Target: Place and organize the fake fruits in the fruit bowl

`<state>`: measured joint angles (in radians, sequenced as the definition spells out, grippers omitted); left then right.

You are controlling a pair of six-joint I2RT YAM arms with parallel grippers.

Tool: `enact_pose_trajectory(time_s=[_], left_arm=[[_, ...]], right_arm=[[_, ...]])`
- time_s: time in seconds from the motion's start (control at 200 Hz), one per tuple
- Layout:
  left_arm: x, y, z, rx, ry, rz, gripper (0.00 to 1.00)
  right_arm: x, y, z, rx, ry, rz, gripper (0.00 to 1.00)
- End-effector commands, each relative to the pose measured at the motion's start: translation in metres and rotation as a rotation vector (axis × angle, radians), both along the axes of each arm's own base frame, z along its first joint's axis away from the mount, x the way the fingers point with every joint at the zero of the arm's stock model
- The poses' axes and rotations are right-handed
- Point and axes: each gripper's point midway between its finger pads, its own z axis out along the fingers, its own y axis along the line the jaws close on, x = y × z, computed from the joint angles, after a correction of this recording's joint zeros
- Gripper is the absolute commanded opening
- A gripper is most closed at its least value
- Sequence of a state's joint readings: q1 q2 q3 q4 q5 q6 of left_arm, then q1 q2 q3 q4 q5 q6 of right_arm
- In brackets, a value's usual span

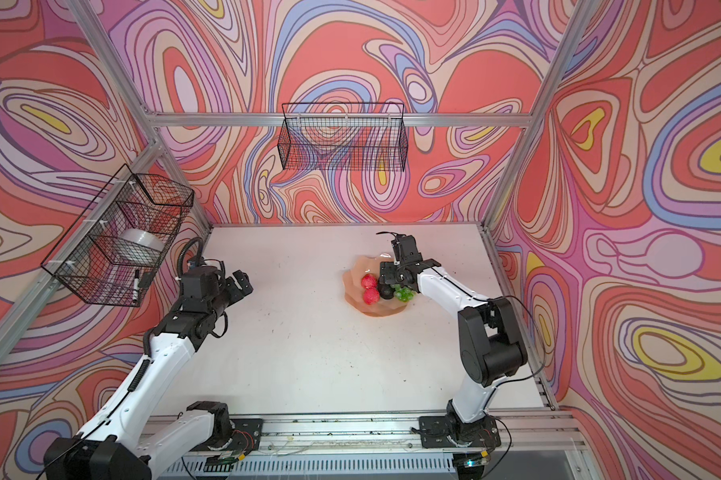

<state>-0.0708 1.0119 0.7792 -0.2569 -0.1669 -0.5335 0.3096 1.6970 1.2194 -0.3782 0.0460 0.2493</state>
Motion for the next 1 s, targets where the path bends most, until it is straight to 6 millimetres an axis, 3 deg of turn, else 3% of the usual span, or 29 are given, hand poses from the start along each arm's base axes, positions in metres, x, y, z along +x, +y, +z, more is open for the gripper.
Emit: enact_pose_trajectory(time_s=[0.0, 0.075, 0.145, 0.285, 0.391, 0.506, 0.581, 0.776, 0.941, 0.991], left_arm=[[0.005, 0.008, 0.016, 0.083, -0.108, -0.001, 1.0], [0.004, 0.017, 0.012, 0.164, -0.142, 0.013, 1.0], [0.004, 0.023, 0.007, 0.224, -0.195, 0.03, 1.0], [-0.001, 0.025, -0.035, 0.337, -0.203, -0.004, 1.0], [-0.008, 0.031, -0.057, 0.402, -0.184, 0.005, 1.0], [-0.012, 0.034, -0.073, 0.438, -0.207, 0.008, 1.0], [-0.007, 0.032, -0.081, 0.434, -0.202, -0.002, 1.0], [0.017, 0.02, -0.079, 0.454, -0.246, -0.071, 1.0], [0.032, 0.011, -0.105, 0.471, -0.249, -0.124, 1.0], [0.034, 0.011, -0.104, 0.487, -0.262, -0.122, 1.0]], right_arm=[[0.004, -0.013, 0.056, 0.042, -0.174, -0.023, 0.98], [0.003, -0.029, 0.074, 0.054, -0.256, -0.054, 0.98], [0.0, -0.054, 0.076, 0.044, -0.306, -0.128, 0.98], [-0.017, -0.106, 0.062, -0.048, -0.426, -0.283, 0.98], [-0.029, -0.128, 0.052, -0.122, -0.518, -0.329, 0.98], [-0.038, -0.148, 0.023, -0.204, -0.53, -0.375, 0.98], [-0.04, -0.154, 0.007, -0.196, -0.545, -0.38, 0.98], [-0.039, -0.155, -0.004, -0.205, -0.667, -0.345, 0.98], [-0.031, -0.151, -0.024, -0.182, -0.699, -0.305, 0.98], [-0.029, -0.147, -0.029, -0.167, -0.649, -0.28, 0.98]])
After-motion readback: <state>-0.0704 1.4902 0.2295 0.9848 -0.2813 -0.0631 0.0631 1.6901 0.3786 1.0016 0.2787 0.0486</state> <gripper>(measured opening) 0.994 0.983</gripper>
